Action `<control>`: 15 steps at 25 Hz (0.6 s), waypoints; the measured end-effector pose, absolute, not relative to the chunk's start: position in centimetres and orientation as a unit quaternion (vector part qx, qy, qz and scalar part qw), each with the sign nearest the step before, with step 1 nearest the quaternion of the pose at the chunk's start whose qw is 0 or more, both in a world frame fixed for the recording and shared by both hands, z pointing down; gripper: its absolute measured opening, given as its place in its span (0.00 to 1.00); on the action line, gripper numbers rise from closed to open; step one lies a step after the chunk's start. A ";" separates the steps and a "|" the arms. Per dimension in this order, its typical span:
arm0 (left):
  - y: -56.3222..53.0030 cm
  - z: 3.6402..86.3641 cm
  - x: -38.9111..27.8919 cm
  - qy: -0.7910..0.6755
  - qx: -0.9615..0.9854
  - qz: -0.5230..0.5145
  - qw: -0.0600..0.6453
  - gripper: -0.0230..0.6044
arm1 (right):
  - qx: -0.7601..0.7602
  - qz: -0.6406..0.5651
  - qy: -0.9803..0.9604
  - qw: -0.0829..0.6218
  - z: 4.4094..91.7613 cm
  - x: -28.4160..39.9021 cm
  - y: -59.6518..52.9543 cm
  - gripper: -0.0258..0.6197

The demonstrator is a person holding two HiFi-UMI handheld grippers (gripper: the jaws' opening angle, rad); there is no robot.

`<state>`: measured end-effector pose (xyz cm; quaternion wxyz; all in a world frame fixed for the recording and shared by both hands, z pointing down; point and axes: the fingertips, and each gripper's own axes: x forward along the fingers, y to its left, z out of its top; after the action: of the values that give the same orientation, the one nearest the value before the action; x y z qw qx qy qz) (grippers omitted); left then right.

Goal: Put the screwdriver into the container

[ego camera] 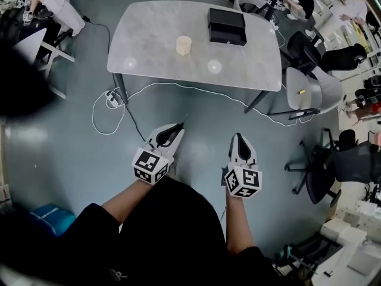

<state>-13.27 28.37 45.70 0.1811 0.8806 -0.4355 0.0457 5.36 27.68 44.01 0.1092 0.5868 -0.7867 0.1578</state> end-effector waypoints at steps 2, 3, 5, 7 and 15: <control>25.5 45.0 -13.7 -0.422 0.888 0.041 0.178 0.14 | 0.592 0.158 -0.782 0.112 43.7 4.5 25.1 0.06; 24.3 44.7 -13.9 -0.415 0.892 0.040 0.176 0.14 | 0.594 0.158 -0.780 0.113 43.6 4.1 24.1 0.06; 22.2 44.2 -14.3 -0.404 0.898 0.039 0.169 0.14 | 0.599 0.157 -0.777 0.115 43.4 3.2 22.3 0.06; 20.3 44.0 -14.9 -0.395 0.903 0.040 0.164 0.14 | 0.604 0.155 -0.773 0.118 43.5 2.2 20.7 0.06; 13.8 45.0 -16.6 -0.373 0.914 0.038 0.155 0.14 | 0.625 0.159 -0.757 0.105 43.6 0.0 15.9 0.06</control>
<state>-16.57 13.82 44.98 0.1549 0.9141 -0.3728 0.0376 -0.03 15.93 43.65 0.1046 0.6251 -0.7570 0.1589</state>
